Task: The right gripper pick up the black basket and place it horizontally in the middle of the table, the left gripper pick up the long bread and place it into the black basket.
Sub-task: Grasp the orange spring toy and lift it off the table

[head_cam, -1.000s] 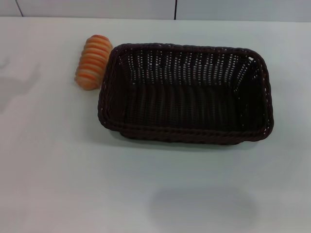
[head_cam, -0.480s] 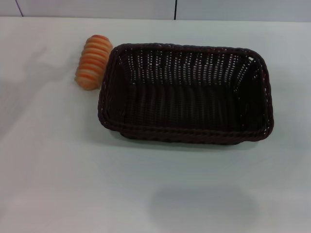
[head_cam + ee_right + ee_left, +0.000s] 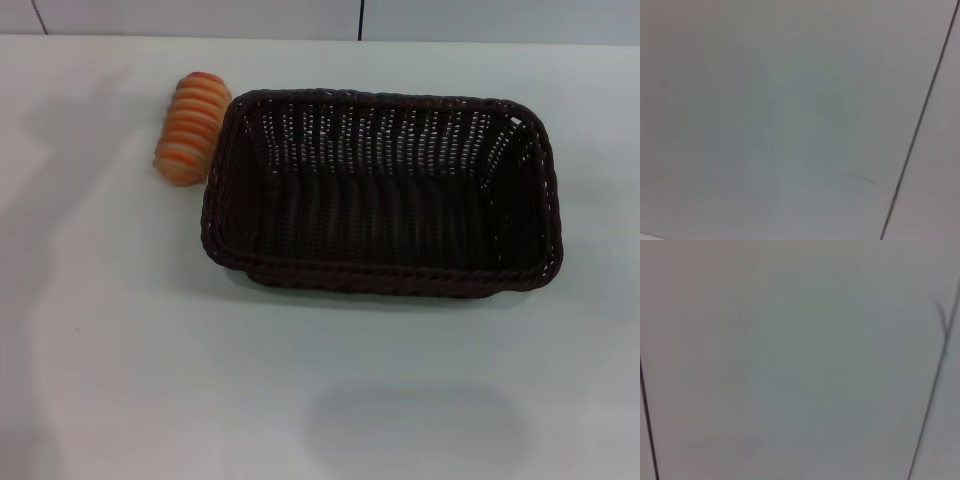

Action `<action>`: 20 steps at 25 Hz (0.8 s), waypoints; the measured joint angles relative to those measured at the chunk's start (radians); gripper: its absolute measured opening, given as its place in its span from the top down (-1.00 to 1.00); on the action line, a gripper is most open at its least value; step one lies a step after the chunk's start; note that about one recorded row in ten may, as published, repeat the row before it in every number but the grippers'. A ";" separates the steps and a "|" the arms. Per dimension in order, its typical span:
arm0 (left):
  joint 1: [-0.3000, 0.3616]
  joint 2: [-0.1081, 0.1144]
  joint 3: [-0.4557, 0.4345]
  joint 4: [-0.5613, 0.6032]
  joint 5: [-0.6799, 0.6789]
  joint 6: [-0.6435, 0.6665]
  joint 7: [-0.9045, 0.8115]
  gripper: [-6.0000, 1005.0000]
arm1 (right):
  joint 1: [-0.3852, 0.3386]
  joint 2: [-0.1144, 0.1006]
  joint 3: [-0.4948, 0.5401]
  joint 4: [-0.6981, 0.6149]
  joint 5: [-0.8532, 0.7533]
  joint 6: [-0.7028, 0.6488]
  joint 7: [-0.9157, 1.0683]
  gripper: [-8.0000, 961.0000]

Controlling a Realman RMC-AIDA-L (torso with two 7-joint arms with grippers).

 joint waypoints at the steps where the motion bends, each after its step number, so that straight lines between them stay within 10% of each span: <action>1: -0.040 -0.001 0.002 -0.001 0.051 0.022 -0.018 -0.42 | -0.002 0.000 0.004 -0.001 -0.001 0.004 0.000 -0.13; 10: -0.231 -0.004 0.012 -0.131 0.292 0.064 -0.066 -0.41 | -0.019 0.002 0.063 -0.067 0.159 0.056 -0.205 -0.13; 20: -0.298 -0.005 0.035 -0.221 0.415 0.051 -0.080 -0.41 | 0.005 0.002 0.337 -0.265 0.512 0.629 -0.673 -0.13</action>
